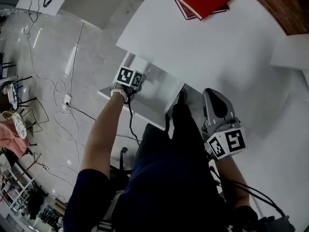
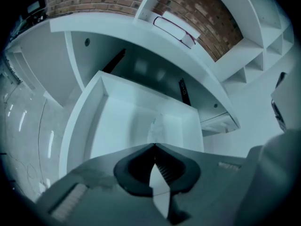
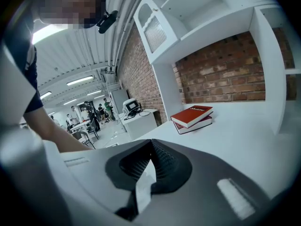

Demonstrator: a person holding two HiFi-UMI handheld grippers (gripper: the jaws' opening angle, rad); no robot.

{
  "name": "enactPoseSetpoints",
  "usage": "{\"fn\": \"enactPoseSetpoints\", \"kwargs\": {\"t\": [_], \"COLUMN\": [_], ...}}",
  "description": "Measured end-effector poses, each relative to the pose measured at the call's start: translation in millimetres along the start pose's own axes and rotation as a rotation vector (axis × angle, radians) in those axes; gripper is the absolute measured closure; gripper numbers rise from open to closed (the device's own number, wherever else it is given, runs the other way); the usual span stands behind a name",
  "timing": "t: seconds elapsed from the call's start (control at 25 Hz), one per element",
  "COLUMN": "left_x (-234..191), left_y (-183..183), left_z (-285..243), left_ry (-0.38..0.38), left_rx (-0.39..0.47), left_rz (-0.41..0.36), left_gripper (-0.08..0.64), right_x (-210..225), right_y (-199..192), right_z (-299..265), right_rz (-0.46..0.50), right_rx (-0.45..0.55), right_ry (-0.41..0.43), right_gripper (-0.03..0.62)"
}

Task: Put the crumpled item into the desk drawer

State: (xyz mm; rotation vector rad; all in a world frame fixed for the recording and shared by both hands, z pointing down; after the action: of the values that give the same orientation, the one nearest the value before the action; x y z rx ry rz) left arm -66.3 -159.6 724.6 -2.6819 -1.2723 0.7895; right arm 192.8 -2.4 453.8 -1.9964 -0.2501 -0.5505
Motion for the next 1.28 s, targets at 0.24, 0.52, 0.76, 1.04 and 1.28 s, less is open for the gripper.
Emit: {"fn": "enactPoseSetpoints", "kwargs": {"t": [0.24,0.52,0.76,1.04,1.28], "left_x": [-22,-35,-42,-42,-31], "left_y": [-8,-11,-8,-3,5], "left_z": [-13,-19,-18,-5,24], "left_ry": [0.062,0.105,0.146,0.2,0.208], "left_rx": [-0.042,-0.051,-0.045,-0.018,0.081], "left_rz": [0.014,0.042,0.044,0.005,-0.002], "left_gripper": [0.557,0.557,0.507,0.477,0.477], "right_x": [5,2,1,-4,-14], "right_y": [-8,-17,-19,-16,-11], "right_z": [-7,-19,-30,-37,-46], "right_rz": [-0.016,-0.019,-0.009,0.008,0.039], "right_rx": [-0.02,-0.056,-0.072,-0.084,-0.085], "right_ry": [-0.003,0.019,0.039,0.064,0.12], "right_gripper": [0.59,0.589,0.59,0.589,0.59]}}
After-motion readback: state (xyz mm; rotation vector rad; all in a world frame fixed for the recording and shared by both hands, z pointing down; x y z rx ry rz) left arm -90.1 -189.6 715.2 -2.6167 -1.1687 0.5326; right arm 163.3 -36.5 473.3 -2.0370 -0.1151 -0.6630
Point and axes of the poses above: the fingertips, and each gripper's own axes: z backward along the fingers, x to its right, y out of its top, the point moved 8 cm from there along z, backward along the fingers, and after that the axes turned 13 degrees about -z, right-handed, at the moved point
